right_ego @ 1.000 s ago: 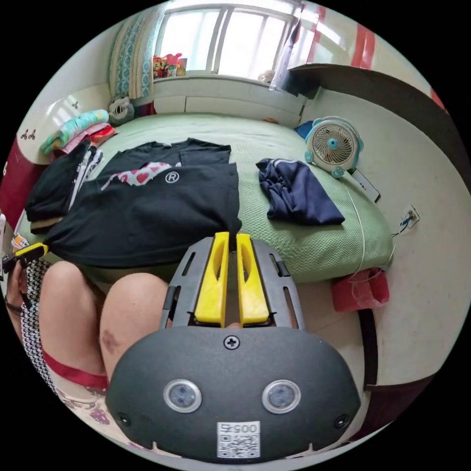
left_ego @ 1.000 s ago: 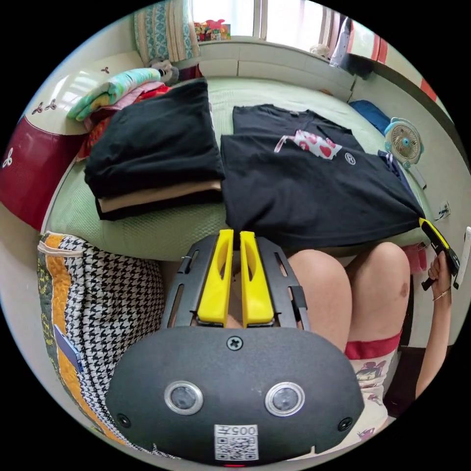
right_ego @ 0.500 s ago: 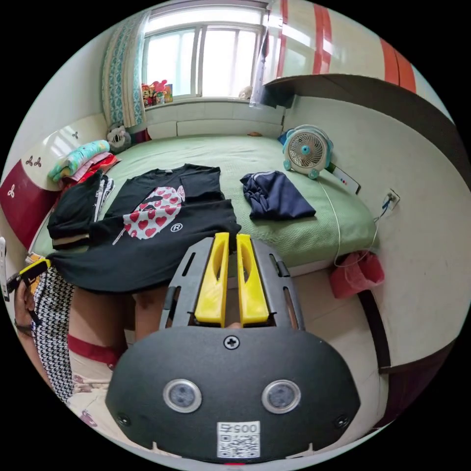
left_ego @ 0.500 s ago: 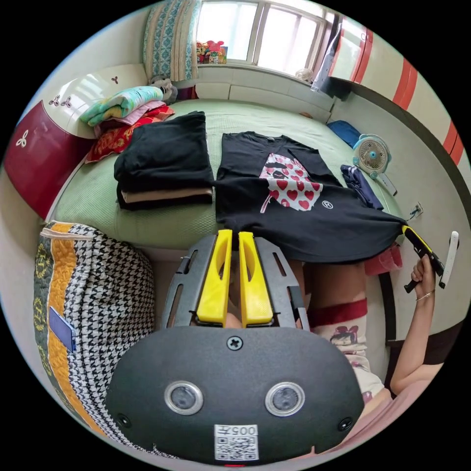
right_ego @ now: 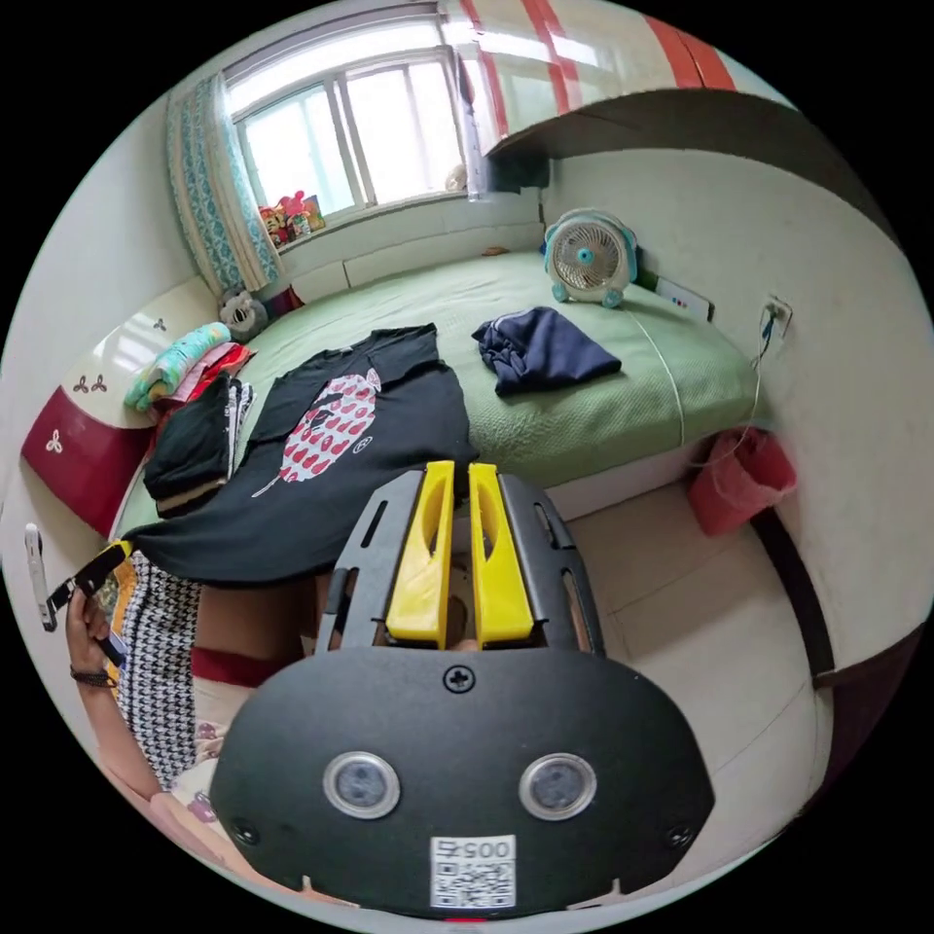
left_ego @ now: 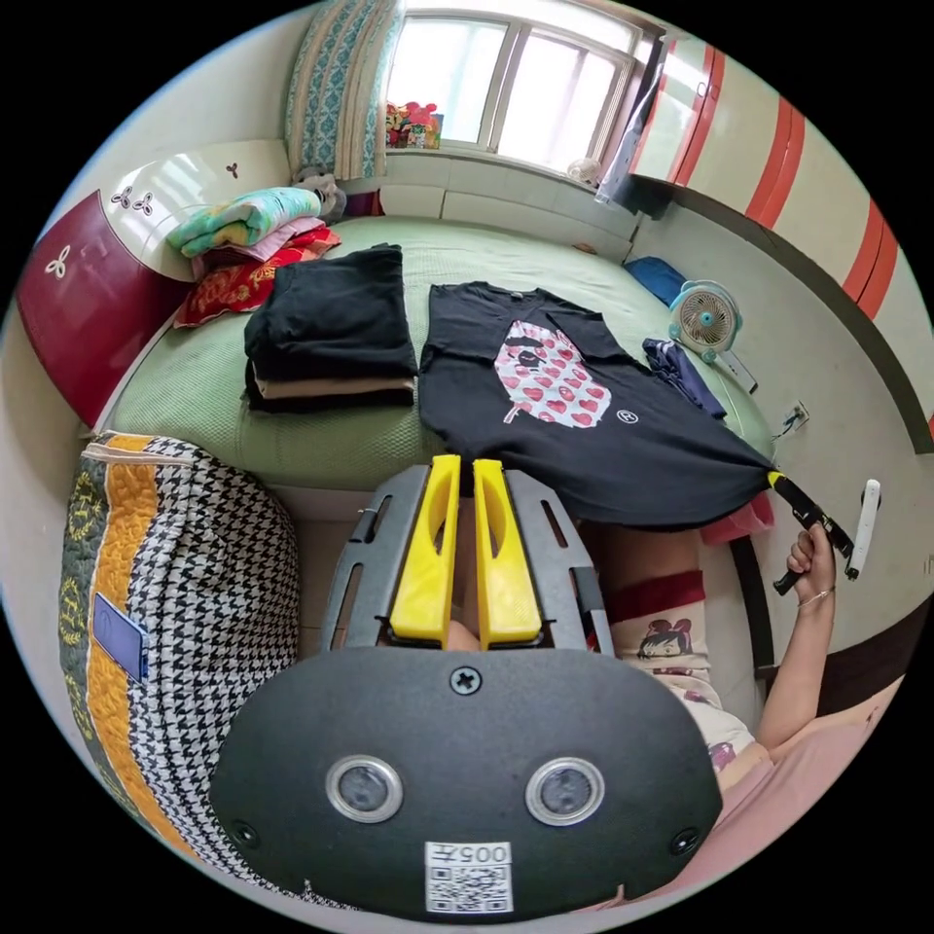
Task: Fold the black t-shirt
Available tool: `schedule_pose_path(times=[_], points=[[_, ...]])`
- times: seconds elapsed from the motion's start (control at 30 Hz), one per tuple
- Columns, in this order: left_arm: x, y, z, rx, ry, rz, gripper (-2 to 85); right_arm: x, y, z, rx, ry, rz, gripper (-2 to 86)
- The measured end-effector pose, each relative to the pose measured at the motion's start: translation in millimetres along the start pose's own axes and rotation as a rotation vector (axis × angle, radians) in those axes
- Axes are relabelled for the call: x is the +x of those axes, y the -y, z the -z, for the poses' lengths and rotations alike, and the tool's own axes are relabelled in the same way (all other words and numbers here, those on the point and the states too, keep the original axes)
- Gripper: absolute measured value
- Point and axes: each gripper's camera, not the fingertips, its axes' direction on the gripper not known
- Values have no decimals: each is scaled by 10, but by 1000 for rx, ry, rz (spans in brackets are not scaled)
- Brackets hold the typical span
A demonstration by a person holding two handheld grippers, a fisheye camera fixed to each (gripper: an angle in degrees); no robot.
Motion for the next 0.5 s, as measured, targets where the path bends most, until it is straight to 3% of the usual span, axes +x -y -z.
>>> schedule_pose_path(times=[0.5], points=[[311,-172,1387,64,-9,-4,39,261,-267,669,19,-31,51,-10]])
